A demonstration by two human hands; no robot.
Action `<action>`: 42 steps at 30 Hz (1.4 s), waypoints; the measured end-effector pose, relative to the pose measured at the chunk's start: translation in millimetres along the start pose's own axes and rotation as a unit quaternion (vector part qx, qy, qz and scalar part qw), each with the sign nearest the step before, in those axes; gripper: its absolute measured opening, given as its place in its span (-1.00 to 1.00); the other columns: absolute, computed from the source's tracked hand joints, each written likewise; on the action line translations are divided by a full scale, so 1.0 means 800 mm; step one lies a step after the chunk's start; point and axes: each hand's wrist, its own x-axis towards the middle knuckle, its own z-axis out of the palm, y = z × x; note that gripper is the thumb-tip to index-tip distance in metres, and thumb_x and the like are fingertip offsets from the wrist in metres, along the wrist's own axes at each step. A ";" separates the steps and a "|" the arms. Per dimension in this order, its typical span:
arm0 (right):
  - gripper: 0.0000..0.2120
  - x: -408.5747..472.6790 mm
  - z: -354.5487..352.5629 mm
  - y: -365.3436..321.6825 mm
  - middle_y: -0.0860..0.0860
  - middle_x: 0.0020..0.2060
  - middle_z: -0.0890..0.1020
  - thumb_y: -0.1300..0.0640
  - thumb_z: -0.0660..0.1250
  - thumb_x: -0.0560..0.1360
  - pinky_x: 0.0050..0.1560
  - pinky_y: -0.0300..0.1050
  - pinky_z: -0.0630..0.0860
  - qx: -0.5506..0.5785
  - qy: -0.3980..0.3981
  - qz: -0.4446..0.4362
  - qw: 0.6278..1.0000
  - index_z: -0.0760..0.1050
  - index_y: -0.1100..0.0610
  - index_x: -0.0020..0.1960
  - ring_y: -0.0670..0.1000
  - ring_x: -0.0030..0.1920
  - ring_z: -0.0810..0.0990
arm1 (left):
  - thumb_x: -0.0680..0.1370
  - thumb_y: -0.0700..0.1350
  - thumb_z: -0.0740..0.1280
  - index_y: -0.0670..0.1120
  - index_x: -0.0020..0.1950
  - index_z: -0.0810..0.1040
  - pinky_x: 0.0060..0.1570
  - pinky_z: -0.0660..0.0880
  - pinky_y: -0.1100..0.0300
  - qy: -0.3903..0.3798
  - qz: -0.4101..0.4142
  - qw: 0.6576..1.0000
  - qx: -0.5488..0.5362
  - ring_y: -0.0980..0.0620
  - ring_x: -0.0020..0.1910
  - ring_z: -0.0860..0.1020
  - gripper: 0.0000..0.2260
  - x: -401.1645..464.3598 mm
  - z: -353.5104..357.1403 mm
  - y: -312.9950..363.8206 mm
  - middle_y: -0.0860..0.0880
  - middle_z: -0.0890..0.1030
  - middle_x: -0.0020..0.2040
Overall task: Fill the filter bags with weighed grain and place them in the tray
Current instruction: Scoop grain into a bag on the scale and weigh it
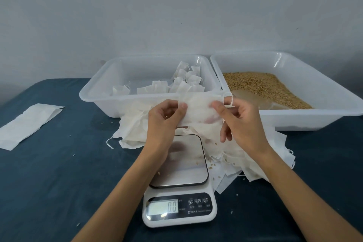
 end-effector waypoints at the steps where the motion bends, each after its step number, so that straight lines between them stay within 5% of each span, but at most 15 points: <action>1: -0.69 -0.001 -0.001 0.000 0.00 -0.52 0.56 0.05 0.39 0.60 -0.59 -0.12 0.32 0.004 0.000 -0.004 1.000 0.55 0.33 -0.04 0.08 -0.62 0.53 | 0.64 -0.19 0.40 -0.22 0.08 0.64 -0.20 0.60 0.19 0.002 0.000 1.000 -0.001 0.00 -0.20 0.64 -0.90 -0.001 0.001 0.000 -0.12 0.69 -0.18; 5: -0.72 -0.001 0.000 -0.004 0.04 -0.24 0.66 0.01 0.48 0.51 -0.50 -0.10 0.43 0.001 -0.020 -0.031 0.999 0.63 0.25 -0.08 0.16 -0.48 0.61 | 0.66 -0.27 0.35 -0.11 0.25 0.55 -0.25 0.60 0.16 -0.002 -0.010 1.000 -0.029 -0.03 -0.24 0.60 -0.81 -0.003 0.002 0.004 -0.18 0.66 -0.20; 9: -0.88 -0.005 0.003 -0.003 0.02 -0.44 0.62 0.03 0.43 0.56 -0.51 -0.16 0.44 -0.020 -0.014 -0.047 0.999 0.63 0.09 -0.03 0.10 -0.53 0.62 | 0.66 -0.29 0.33 -0.13 0.27 0.56 -0.27 0.55 0.16 -0.012 -0.005 0.999 -0.048 -0.08 -0.30 0.49 -0.80 -0.004 0.000 0.008 -0.21 0.60 -0.20; 15: -0.85 -0.004 0.000 -0.005 0.05 -0.45 0.62 0.00 0.38 0.60 -0.51 -0.15 0.46 -0.005 -0.008 -0.046 0.999 0.63 0.03 0.09 0.10 -0.52 0.63 | 0.67 -0.25 0.34 -0.13 0.24 0.59 -0.24 0.54 0.15 -0.011 -0.009 1.000 -0.025 -0.06 -0.34 0.45 -0.84 -0.004 0.002 0.010 -0.21 0.55 -0.22; 19: -0.86 -0.003 -0.007 -0.009 0.08 -0.49 0.58 -0.01 0.38 0.60 -0.49 -0.19 0.42 -0.046 -0.009 -0.052 0.998 0.65 0.03 0.05 0.09 -0.54 0.59 | 0.62 -0.16 0.44 -0.02 0.22 0.61 0.04 0.53 0.17 0.018 0.129 0.985 0.114 0.15 -0.07 0.60 -0.81 -0.007 -0.002 0.012 0.03 0.64 -0.07; 21: -0.88 -0.003 -0.008 -0.015 0.08 -0.55 0.54 -0.02 0.39 0.59 -0.48 -0.27 0.35 -0.085 -0.031 -0.062 0.994 0.64 -0.01 -0.03 0.07 -0.59 0.54 | 0.54 -0.08 0.53 0.05 0.34 0.56 0.31 0.46 0.15 -0.068 0.178 0.966 0.174 0.14 0.28 0.58 -0.61 -0.011 -0.002 0.013 0.13 0.64 0.21; 23: -0.86 -0.001 -0.008 -0.022 0.06 -0.57 0.53 -0.04 0.38 0.59 -0.47 -0.35 0.31 -0.122 -0.069 -0.064 0.988 0.65 0.02 -0.01 0.05 -0.61 0.49 | 0.47 -0.10 0.58 0.11 0.46 0.47 0.42 0.37 0.20 -0.161 0.155 0.952 0.207 0.17 0.40 0.50 -0.41 -0.017 0.004 0.012 0.17 0.59 0.34; 25: -0.81 -0.001 -0.004 -0.037 0.04 -0.54 0.56 -0.08 0.36 0.60 -0.48 -0.37 0.31 -0.125 -0.122 -0.065 0.982 0.66 0.00 0.03 0.05 -0.61 0.50 | 0.47 -0.18 0.54 0.08 0.46 0.45 0.29 0.43 0.34 -0.188 0.145 0.943 0.233 0.22 0.29 0.55 -0.40 -0.021 0.012 0.007 0.19 0.62 0.26; 28: -0.75 0.002 -0.006 -0.059 0.02 -0.30 0.70 -0.09 0.30 0.63 -0.53 -0.34 0.33 -0.077 -0.171 -0.086 0.978 0.68 0.02 0.05 0.04 -0.59 0.54 | 0.55 -0.27 0.43 0.00 0.23 0.54 0.01 0.52 0.29 -0.154 0.141 0.956 0.207 0.14 0.01 0.63 -0.68 -0.026 0.018 0.007 0.12 0.67 -0.01; 31: -0.80 0.033 -0.046 -0.065 0.00 -0.15 0.74 0.05 0.29 0.65 -0.52 -0.16 0.40 -0.108 -0.047 -0.084 0.989 0.67 0.07 0.00 0.04 -0.55 0.54 | 0.56 -0.21 0.44 -0.01 0.02 0.55 -0.13 0.50 0.27 -0.137 0.097 0.978 0.125 0.13 -0.15 0.56 -0.86 -0.025 0.014 0.007 0.12 0.60 -0.15; 34: -0.85 0.088 -0.122 -0.048 -0.04 -0.06 0.73 -0.02 0.46 0.54 -0.16 -0.11 0.55 -0.353 -0.001 0.036 0.935 0.64 0.04 0.05 -0.01 -0.24 0.65 | 0.50 -0.07 0.50 -0.11 0.01 0.55 -0.16 0.50 0.30 -0.120 0.071 0.987 0.076 0.15 -0.20 0.54 -0.80 -0.021 0.011 0.007 0.12 0.57 -0.21; 36: -0.62 0.113 -0.166 -0.025 0.00 0.12 0.66 -0.08 0.53 0.47 0.12 -0.06 0.52 -0.526 -0.102 0.190 0.823 0.58 0.07 0.20 0.04 0.09 0.62 | 0.47 -0.05 0.51 -0.15 0.01 0.53 -0.18 0.47 0.29 -0.120 0.065 0.989 0.060 0.12 -0.23 0.50 -0.73 -0.018 0.012 0.005 0.10 0.55 -0.23; 38: -0.64 0.122 -0.187 0.000 0.03 0.19 0.63 -0.04 0.50 0.50 0.17 -0.05 0.50 -0.595 -0.179 0.258 0.739 0.58 0.08 0.22 0.08 0.15 0.58 | 0.45 -0.05 0.53 -0.16 0.02 0.52 -0.20 0.44 0.29 -0.129 0.061 0.989 0.047 0.11 -0.25 0.48 -0.71 -0.016 0.012 0.003 0.08 0.53 -0.25; 42: -0.92 0.130 -0.199 0.024 -0.04 -0.01 0.67 0.03 0.52 0.47 -0.01 -0.08 0.51 -0.612 -0.188 0.213 0.738 0.68 0.00 -0.07 -0.02 -0.04 0.57 | 0.46 -0.07 0.56 -0.18 0.02 0.53 -0.20 0.46 0.32 -0.132 0.053 0.989 0.038 0.11 -0.25 0.49 -0.71 -0.016 0.012 -0.002 0.08 0.54 -0.25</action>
